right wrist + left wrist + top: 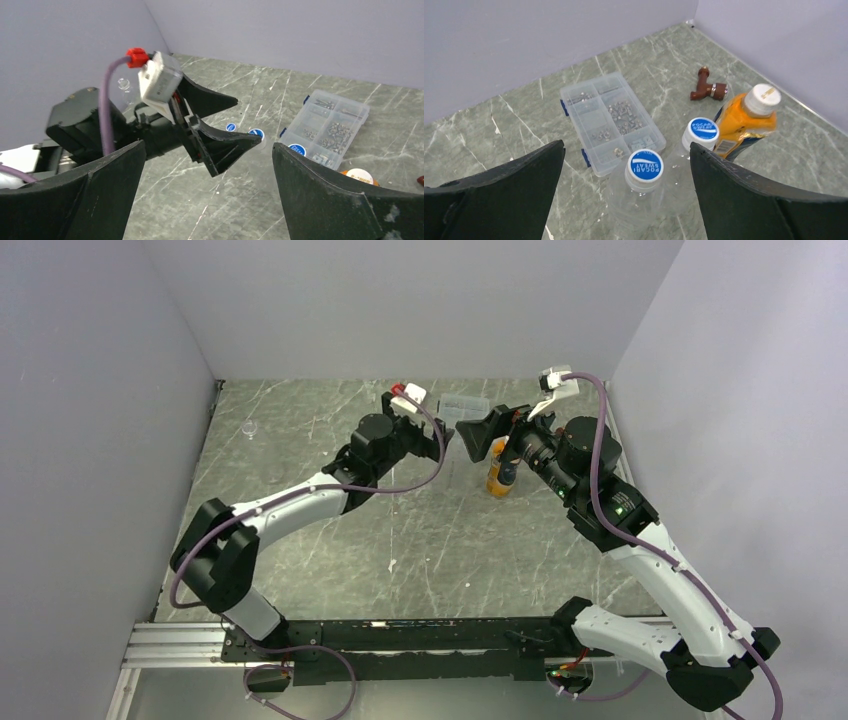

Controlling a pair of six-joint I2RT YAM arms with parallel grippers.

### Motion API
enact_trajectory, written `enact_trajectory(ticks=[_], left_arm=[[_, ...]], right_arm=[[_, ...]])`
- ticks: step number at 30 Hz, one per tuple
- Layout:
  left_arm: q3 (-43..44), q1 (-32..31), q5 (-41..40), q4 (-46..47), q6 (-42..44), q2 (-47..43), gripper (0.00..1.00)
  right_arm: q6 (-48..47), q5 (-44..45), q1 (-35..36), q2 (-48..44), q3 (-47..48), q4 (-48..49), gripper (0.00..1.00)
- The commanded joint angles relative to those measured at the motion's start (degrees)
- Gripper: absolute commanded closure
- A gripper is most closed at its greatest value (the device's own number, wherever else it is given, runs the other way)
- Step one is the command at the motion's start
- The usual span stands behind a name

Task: Screw on the bottle caps
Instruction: Place the plastic bottle at the center of the board, then pick up the plastic bottle at the center of the board.

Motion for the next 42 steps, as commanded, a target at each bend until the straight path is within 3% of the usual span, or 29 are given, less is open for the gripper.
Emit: enact_trajectory(ticks=[1, 9, 12, 19, 25, 28, 36, 42], left_arm=[[4.80, -0.25, 0.47, -2.64, -0.71, -6.22, 0.01], [16.59, 1.81, -18.17, -27.54, -3.61, -11.79, 0.02], [20.91, 5.71, -24.87, -39.41, -7.27, -12.31, 0.09], [21.18, 18.32, -38.83, -53.10, -7.45, -16.00, 0.14], [15.75, 31.83, -33.29, -57.14, -10.58, -16.92, 0.19], [14.55, 36.29, -29.32, -58.37, -11.82, -15.93, 0.28], [12.26, 40.73, -24.39, -56.05, -12.47, -12.45, 0.38], [10.50, 40.92, -20.54, -50.79, -11.38, -10.94, 0.38]], right_arm=[[-0.33, -0.23, -0.03, -0.46, -0.10, 2.58, 0.00], [-0.85, 0.18, -0.05, 0.80, 1.29, 0.88, 0.00], [-1.03, -0.95, -0.07, 2.36, 2.34, -0.21, 0.00], [-1.56, -4.82, -0.05, 5.59, 3.56, -1.75, 0.00], [-1.47, -8.53, -0.07, 7.64, 3.94, -1.99, 0.00], [-1.39, -9.43, -0.03, 7.93, 3.62, -1.74, 0.00], [-1.91, -9.76, -0.03, 7.57, 3.34, -1.65, 0.00], [-1.92, -9.67, -0.07, 6.92, 2.74, -1.38, 0.00]])
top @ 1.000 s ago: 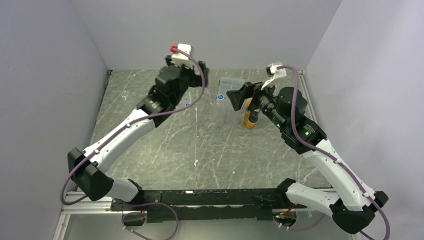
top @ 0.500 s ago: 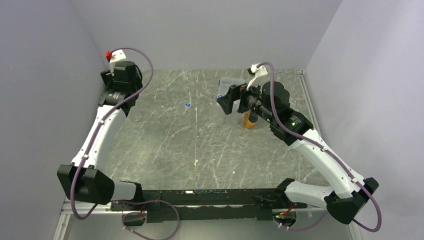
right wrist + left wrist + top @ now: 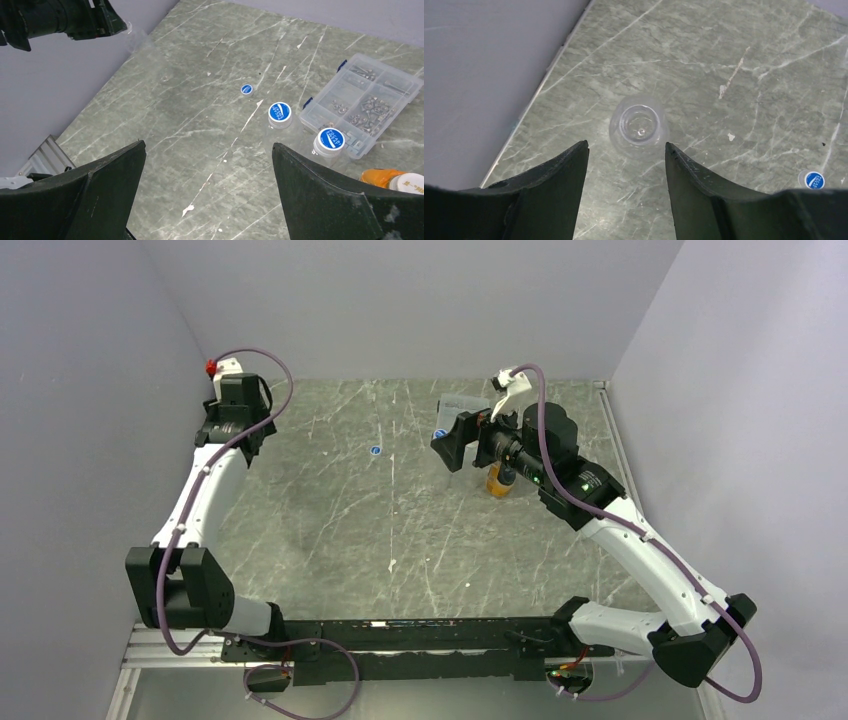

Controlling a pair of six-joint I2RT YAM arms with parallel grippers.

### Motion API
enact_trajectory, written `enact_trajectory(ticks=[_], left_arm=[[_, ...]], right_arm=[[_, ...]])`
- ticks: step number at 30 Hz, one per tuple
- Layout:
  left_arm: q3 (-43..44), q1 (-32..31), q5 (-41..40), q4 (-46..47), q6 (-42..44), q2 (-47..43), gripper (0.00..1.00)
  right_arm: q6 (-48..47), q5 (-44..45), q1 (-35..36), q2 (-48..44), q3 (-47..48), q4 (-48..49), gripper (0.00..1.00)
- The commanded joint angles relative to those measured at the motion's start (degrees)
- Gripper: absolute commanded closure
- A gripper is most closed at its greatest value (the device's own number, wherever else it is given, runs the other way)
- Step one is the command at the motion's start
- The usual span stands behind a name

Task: Screw on the bottle caps
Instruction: Pick up the plastic bottle at the center of the board.

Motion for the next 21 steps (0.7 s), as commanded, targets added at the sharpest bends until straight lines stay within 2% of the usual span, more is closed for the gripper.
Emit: enact_trajectory(ticks=[1, 21], left_arm=[[-1.25, 0.29, 3.29, 5.53, 0.14, 0.48, 0.38], [-0.14, 0.69, 1.96, 9.39, 2.94, 6.05, 0.46]], right_arm=[[-0.66, -0.66, -0.04, -1.55, 1.65, 1.87, 0.00], [-0.65, -1.66, -0.03, -1.49, 0.45, 2.10, 0.00]])
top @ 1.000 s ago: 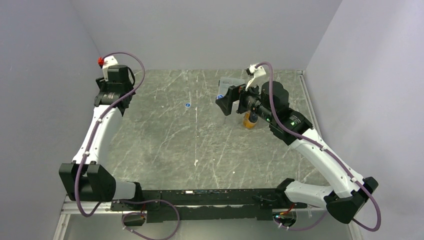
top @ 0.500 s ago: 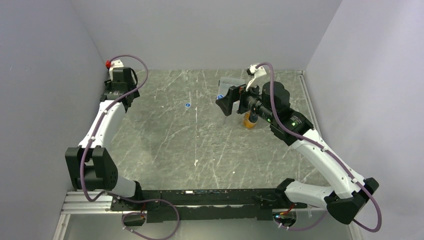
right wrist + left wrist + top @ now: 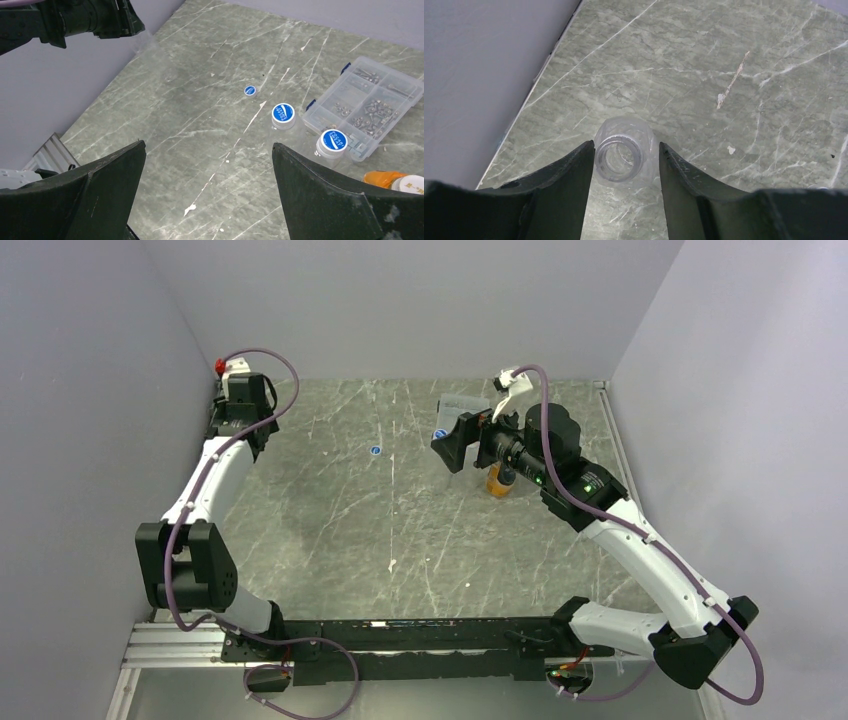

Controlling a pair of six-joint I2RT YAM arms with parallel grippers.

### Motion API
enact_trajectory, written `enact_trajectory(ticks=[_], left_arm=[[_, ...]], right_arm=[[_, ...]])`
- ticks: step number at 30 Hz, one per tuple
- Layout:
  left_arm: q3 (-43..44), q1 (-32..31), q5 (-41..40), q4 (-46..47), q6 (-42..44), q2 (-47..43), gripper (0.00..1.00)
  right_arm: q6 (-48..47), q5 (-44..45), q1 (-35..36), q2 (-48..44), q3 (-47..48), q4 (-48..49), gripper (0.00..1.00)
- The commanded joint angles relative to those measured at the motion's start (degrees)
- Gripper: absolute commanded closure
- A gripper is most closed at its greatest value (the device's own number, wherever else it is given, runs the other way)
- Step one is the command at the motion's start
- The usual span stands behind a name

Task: Screw on the bottle caps
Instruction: Pick up the plastic bottle at the center of the board.

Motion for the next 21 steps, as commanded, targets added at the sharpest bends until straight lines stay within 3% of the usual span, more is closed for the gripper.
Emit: enact_trajectory(ticks=[1, 6, 11, 21], left_arm=[[1.16, 0.21, 0.09, 2.23, 1.42, 0.55, 0.48], [1.60, 0.21, 0.08, 1.25, 1.53, 0.73, 0.63], [5.35, 0.21, 6.96, -4.38, 1.86, -0.42, 1.00], [21.94, -2.97, 42.51, -29.93, 2.71, -0.88, 1.00]], right_arm=[[-0.43, -1.06, -0.03, -0.84, 0.40, 2.04, 0.00], [-0.58, -0.95, -0.08, -0.62, 0.39, 1.95, 0.00], [-1.42, -2.27, -0.03, -0.79, -0.26, 2.81, 0.00], [-7.07, -9.89, 2.77, 3.06, 1.05, 4.01, 0.00]])
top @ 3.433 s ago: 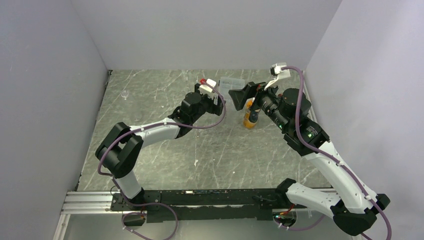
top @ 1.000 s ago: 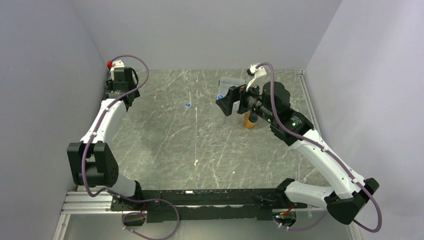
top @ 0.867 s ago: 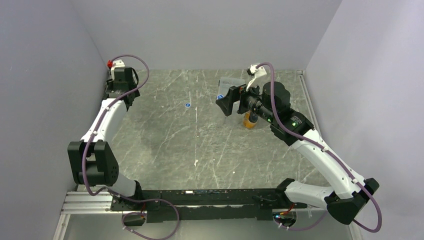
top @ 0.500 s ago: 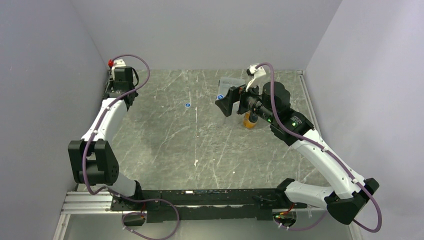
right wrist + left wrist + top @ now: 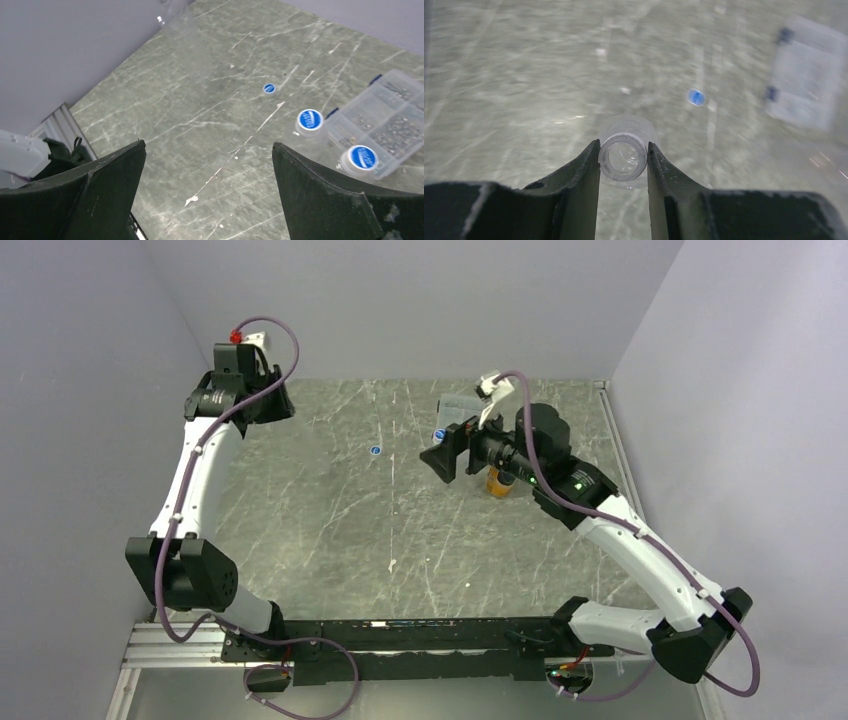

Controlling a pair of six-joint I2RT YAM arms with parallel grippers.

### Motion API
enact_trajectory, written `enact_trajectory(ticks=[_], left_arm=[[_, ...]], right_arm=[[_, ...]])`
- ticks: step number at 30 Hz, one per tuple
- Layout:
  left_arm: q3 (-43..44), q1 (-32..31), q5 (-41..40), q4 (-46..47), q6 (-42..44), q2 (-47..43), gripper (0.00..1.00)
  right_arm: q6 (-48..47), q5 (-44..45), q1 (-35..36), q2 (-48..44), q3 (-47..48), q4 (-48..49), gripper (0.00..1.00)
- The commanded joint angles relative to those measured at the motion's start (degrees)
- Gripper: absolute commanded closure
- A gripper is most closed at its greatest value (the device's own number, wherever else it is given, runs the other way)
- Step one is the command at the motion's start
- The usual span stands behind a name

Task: Screw on the bottle caps
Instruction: Pick up the plastic bottle at the center of the board.

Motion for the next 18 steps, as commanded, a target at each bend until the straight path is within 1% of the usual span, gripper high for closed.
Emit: enact_trajectory(ticks=[1, 4, 6, 9, 12, 15, 18], left_arm=[[5.57, -2.85, 23.87, -11.09, 1.68, -2.04, 1.00], [5.71, -6.55, 33.92, -10.18, 2.32, -4.87, 1.00], [5.85, -8.88, 37.07, -8.56, 2.12, -6.37, 1.00], [6.44, -10.59, 42.59, -6.14, 1.00, -7.49, 1.00], [7.74, -12.86, 45.12, -5.44, 1.40, -7.47, 1.00], [8.63, -15.49, 45.87, -5.18, 1.89, -7.27, 1.00], [8.59, -16.81, 46.63, -3.14, 0.79, -7.52, 1.00]], right_arm=[[-4.18, -5.02, 2.47, 2.82, 2.12, 2.67, 0.00], [-5.08, -6.92, 3.81, 5.16, 3.45, 2.87, 0.00], [-5.86, -8.45, 4.94, 7.00, 4.82, 2.37, 0.00], [-7.59, -8.77, 7.51, 9.20, 6.27, 1.26, 0.00], [-9.04, -5.29, 10.09, 10.58, 7.21, 0.58, 0.00], [-8.76, -2.22, 10.82, 11.56, 7.54, 0.57, 0.00], [-8.75, 0.17, 11.09, 12.10, 8.02, 0.19, 0.00]])
